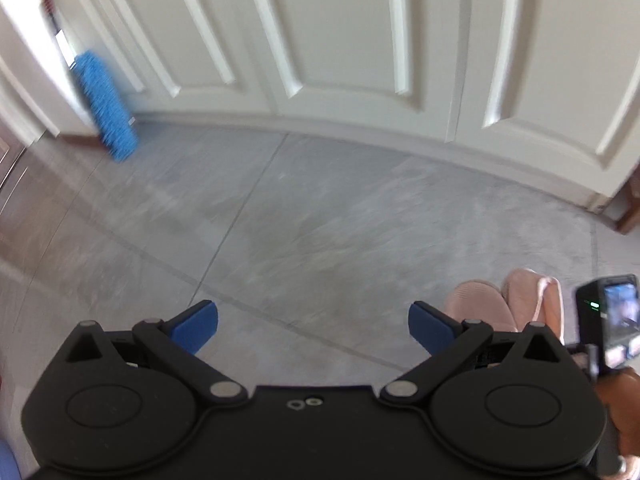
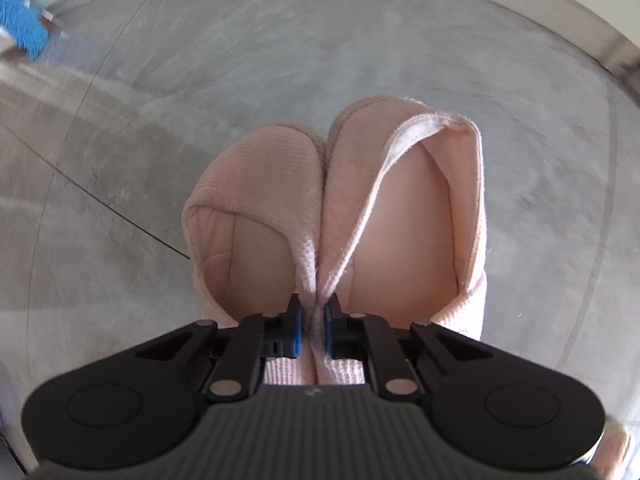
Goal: Organize scattered shoes
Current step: 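Lift the pink slippers with the right tool and carry them to the rack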
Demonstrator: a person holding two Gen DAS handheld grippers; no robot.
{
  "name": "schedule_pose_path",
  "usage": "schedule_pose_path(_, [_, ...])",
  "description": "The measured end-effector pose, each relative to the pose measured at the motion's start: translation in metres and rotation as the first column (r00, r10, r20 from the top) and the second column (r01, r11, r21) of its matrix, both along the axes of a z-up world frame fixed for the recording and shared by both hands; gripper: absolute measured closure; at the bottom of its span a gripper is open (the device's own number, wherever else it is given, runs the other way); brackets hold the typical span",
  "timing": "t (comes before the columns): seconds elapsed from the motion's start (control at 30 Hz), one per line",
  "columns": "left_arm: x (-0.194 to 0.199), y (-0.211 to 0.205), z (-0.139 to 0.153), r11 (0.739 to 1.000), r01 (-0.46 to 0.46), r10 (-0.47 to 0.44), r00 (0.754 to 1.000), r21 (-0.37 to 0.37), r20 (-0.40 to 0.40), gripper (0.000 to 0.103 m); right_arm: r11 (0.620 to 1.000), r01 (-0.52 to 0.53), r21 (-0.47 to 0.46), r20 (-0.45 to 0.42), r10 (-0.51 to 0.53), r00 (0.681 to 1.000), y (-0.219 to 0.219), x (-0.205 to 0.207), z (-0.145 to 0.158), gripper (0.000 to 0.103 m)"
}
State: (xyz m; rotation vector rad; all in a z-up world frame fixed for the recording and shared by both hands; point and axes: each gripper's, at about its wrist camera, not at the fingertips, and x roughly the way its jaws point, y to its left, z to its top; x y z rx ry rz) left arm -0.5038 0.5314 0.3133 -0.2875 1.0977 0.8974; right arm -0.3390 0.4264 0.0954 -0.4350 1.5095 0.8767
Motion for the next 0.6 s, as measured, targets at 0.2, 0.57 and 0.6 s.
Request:
schedule_pose_path(0.2, [0.072,-0.044,0.037,0.991,0.131,-0.132,0.989,0.016,0.071,0.001,0.980,0.189,0.056,0.038,-0.191,0.981,-0.101,0.059,0.090,0.091])
schedule_pose_path(0.57, [0.240,-0.174,0.127,0.922,0.371,-0.387,0.886,0.112,0.254,0.001,0.875,0.433,0.217,0.216,-0.476,0.852,-0.284,0.190,0.246,0.091])
schedule_pose_path(0.6, [0.248,-0.181,0.130,0.918,0.378,-0.395,0.882,0.115,0.258,0.001,0.867,0.443,0.229,0.226,-0.490,0.842,-0.297,0.201,0.255,0.091])
